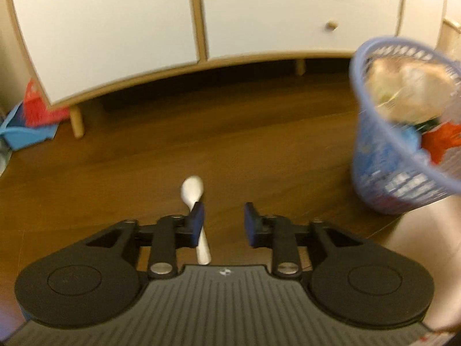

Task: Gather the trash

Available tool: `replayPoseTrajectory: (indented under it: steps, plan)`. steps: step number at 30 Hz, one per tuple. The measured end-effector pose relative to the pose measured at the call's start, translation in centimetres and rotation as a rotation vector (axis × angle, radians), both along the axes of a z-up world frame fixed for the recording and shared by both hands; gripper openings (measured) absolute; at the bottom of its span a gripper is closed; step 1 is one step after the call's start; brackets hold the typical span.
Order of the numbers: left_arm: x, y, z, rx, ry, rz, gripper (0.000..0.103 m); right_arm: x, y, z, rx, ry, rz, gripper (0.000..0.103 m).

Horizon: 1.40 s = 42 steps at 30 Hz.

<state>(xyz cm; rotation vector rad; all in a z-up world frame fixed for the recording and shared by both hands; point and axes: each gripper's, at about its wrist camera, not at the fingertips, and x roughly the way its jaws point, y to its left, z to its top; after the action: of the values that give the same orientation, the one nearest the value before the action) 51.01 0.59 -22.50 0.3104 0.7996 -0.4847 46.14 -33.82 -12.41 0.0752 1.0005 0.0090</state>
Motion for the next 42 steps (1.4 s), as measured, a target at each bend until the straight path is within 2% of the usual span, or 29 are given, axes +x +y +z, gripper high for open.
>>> replayPoseTrajectory:
  steps: [8,12,15,16,18,21,27,33,42]
  plan:
    - [5.1,0.4,-6.3,0.035,0.083,0.097,0.030,-0.1,-0.3,-0.1,0.021,-0.008,-0.007,0.009]
    - [7.5,-0.2,-8.5,0.022,0.108,0.150,0.030,-0.1,-0.4,-0.2,0.030,-0.005,0.003,0.009]
    - [8.7,-0.9,-9.8,0.049,0.117,0.175,0.029,-0.1,-0.5,-0.1,0.037,-0.006,0.006,0.009]
    - [9.0,-1.1,-10.3,0.057,0.123,0.181,0.026,-0.1,-0.5,-0.1,0.037,-0.006,0.008,0.009]
    - [9.3,-1.2,-10.8,0.061,0.135,0.199,0.004,-0.2,-0.7,-0.1,0.041,-0.003,0.008,0.009]
    - [9.3,-0.7,-11.3,0.039,0.125,0.201,0.004,-0.1,-1.0,-0.3,0.045,0.002,0.002,0.009]
    - [8.0,0.0,-9.1,-0.021,0.092,0.185,0.004,-0.3,-1.1,-0.3,0.049,0.002,-0.007,0.009]
    - [5.8,0.6,-5.9,-0.037,0.075,0.133,0.004,-0.3,-1.1,-0.3,0.051,0.000,-0.009,0.009]
    - [0.6,0.8,3.2,-0.141,0.025,0.030,0.004,-0.4,-0.6,-0.2,0.047,-0.006,-0.014,0.009]
